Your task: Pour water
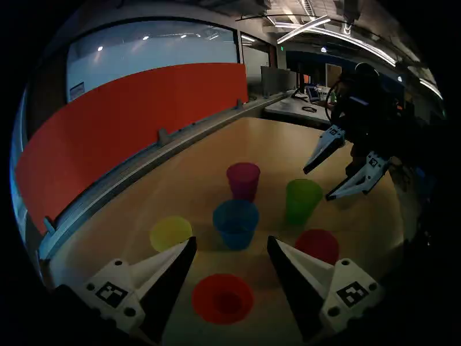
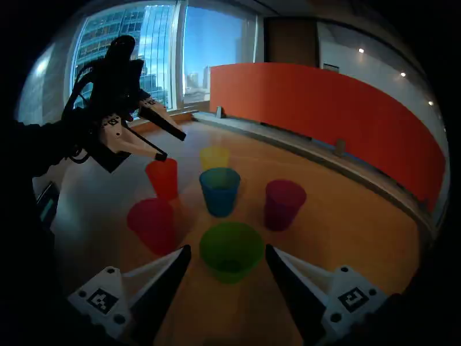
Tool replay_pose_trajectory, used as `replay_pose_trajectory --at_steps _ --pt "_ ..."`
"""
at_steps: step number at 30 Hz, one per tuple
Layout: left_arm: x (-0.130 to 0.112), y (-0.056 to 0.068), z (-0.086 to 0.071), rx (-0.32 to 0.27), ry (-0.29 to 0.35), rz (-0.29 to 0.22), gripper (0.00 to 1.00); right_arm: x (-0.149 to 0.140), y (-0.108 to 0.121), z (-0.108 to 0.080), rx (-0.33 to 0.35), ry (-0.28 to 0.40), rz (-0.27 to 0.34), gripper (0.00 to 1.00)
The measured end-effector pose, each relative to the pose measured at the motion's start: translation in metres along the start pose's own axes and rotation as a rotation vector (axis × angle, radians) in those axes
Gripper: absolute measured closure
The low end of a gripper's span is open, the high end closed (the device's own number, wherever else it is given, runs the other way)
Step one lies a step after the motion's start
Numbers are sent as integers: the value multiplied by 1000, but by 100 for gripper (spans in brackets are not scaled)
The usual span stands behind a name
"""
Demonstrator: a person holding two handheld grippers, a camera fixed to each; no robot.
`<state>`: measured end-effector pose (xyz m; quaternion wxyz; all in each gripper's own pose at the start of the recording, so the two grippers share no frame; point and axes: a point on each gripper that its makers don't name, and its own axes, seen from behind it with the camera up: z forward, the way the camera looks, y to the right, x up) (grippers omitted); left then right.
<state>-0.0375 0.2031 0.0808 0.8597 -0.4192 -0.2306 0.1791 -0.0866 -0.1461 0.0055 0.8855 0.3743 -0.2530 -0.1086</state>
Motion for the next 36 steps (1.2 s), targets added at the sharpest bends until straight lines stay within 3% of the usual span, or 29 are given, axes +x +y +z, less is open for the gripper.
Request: replay_pose_trajectory --at_steps 27,36 --pt "-8 1 29 -12 -66 7 9 -15 2 35 18 -23 -1 0" --pt "-8 2 34 -11 -69 3 9 -12 4 38 16 -8 4 6"
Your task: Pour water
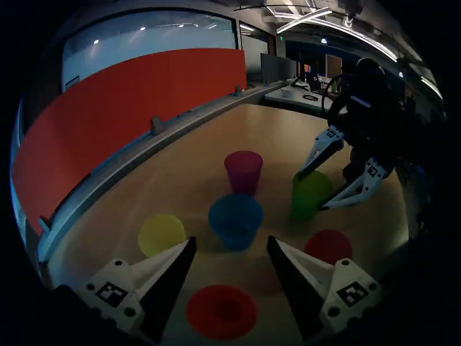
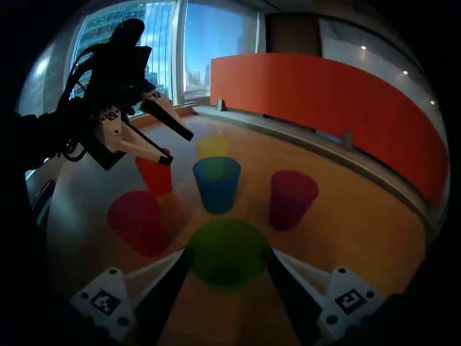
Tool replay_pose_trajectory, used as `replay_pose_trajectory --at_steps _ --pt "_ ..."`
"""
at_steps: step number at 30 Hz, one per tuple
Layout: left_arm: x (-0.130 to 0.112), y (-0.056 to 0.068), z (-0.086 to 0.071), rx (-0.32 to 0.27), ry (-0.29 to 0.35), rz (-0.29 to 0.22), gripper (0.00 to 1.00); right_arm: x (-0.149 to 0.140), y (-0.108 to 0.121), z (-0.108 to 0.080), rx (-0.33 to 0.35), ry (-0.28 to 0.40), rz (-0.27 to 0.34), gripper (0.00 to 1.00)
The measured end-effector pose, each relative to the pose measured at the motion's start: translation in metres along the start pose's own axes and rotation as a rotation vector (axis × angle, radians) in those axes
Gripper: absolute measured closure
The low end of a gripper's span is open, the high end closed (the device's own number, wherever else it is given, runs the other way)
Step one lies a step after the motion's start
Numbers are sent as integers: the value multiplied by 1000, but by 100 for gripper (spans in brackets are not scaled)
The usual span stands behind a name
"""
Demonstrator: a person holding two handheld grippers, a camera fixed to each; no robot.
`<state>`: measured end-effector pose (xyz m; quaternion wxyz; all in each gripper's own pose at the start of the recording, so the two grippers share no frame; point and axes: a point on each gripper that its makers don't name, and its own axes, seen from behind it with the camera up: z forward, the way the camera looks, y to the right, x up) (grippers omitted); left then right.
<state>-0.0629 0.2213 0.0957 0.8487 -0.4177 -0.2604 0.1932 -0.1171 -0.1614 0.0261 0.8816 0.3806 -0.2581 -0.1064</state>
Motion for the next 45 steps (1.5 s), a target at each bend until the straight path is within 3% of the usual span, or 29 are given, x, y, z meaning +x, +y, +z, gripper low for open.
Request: replay_pose_trajectory --at_steps 15,30,45 --pt "-4 -1 11 5 -31 -12 9 31 4 -25 -17 70 -11 7" --pt "-9 -4 31 25 -65 -32 9 40 3 -44 -34 92 -29 7" --pt "-8 2 49 28 -64 -68 9 41 5 -56 -52 97 -31 7"
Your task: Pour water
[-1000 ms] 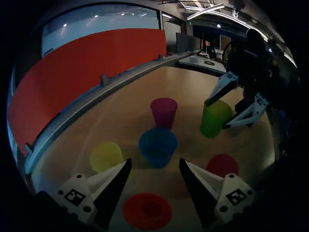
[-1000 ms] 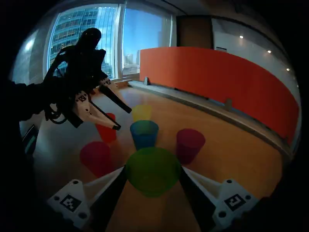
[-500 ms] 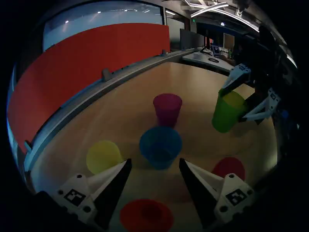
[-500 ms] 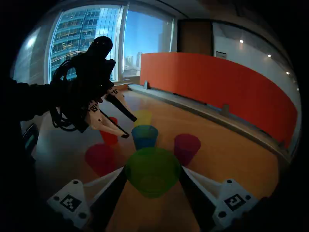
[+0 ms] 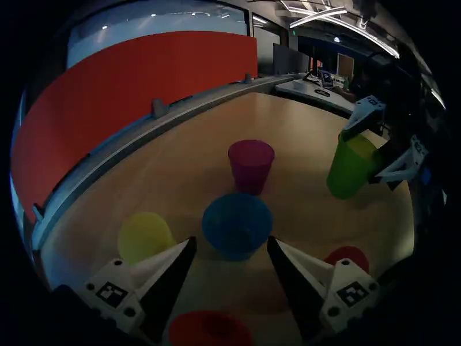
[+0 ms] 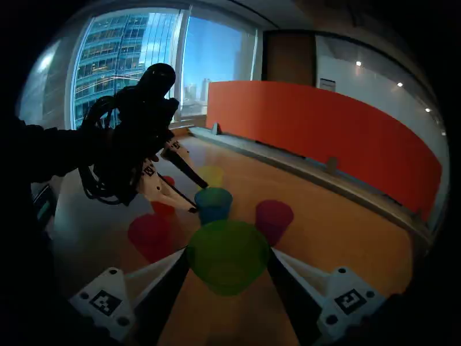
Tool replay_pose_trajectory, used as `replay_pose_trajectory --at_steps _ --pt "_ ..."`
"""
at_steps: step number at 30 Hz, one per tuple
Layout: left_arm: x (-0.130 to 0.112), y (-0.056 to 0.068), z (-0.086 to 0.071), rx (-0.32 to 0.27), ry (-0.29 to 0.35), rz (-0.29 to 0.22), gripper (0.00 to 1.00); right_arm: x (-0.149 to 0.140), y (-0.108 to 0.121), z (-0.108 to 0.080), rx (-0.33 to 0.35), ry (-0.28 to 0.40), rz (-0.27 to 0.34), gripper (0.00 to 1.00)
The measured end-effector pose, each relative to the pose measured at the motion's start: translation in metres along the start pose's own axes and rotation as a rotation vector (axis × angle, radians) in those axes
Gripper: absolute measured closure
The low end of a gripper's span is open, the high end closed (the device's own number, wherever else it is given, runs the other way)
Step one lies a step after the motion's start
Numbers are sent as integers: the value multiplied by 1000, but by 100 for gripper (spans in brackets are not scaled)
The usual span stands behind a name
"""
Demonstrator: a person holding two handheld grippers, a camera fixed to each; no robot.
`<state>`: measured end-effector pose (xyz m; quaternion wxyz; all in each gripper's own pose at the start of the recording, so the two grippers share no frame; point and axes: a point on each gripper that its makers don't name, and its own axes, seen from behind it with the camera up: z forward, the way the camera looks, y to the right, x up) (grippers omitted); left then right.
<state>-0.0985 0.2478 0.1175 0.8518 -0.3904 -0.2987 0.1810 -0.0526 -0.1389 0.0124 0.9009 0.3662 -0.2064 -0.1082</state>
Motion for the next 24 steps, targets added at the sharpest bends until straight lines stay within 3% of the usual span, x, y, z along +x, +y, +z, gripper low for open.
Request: replay_pose_trajectory --at_steps 20,24 --pt "6 6 19 21 18 -56 9 -1 -1 -8 -9 1 -5 7" --pt "8 7 19 19 30 -66 13 -1 -1 -8 -8 2 -2 7"
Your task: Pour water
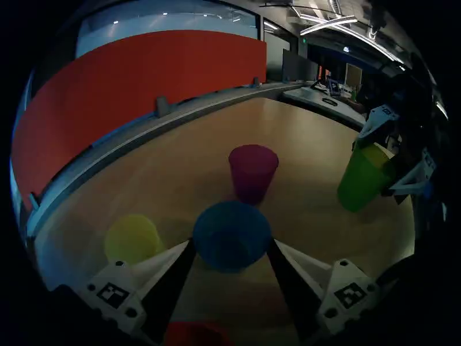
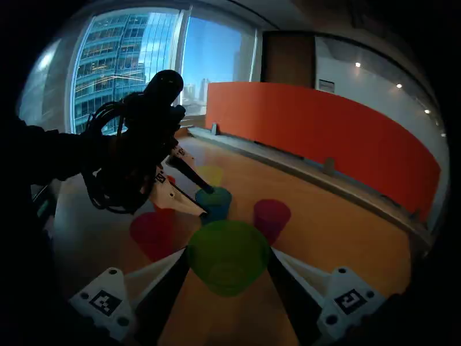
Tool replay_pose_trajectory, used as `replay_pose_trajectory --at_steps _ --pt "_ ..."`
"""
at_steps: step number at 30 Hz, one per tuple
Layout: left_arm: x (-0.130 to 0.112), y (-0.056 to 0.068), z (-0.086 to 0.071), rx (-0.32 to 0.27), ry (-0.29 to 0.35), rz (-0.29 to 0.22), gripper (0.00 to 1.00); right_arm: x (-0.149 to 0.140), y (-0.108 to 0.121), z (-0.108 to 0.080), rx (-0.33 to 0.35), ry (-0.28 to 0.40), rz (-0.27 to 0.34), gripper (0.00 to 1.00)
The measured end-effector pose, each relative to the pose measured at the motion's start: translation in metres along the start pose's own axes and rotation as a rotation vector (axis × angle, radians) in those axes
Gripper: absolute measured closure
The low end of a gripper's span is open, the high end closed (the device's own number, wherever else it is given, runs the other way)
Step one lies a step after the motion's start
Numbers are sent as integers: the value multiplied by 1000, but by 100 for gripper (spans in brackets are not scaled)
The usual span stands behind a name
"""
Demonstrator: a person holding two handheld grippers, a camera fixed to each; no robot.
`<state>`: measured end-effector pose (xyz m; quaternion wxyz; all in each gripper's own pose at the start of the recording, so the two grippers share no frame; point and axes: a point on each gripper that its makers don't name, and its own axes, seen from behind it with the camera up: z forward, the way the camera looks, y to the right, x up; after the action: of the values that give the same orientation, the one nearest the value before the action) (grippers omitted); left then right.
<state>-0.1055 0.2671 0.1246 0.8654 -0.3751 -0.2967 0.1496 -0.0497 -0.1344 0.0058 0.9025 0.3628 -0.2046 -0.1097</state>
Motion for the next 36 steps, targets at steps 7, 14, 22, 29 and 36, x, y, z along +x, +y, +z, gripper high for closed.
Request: replay_pose_trajectory --at_steps 7,14,22,29,36 --pt "0 2 -1 -6 15 -26 14 -1 1 -1 -2 0 2 7" --pt "1 0 -6 -11 33 -47 14 3 0 -2 -3 5 1 7" --pt "14 -2 -21 -10 87 -60 14 11 -2 -5 -9 21 1 7" --pt "33 -1 -44 -8 169 -62 14 23 -5 -9 -14 42 -2 7" --pt "52 -1 -69 3 254 -54 15 35 -10 -11 -13 66 -7 7"
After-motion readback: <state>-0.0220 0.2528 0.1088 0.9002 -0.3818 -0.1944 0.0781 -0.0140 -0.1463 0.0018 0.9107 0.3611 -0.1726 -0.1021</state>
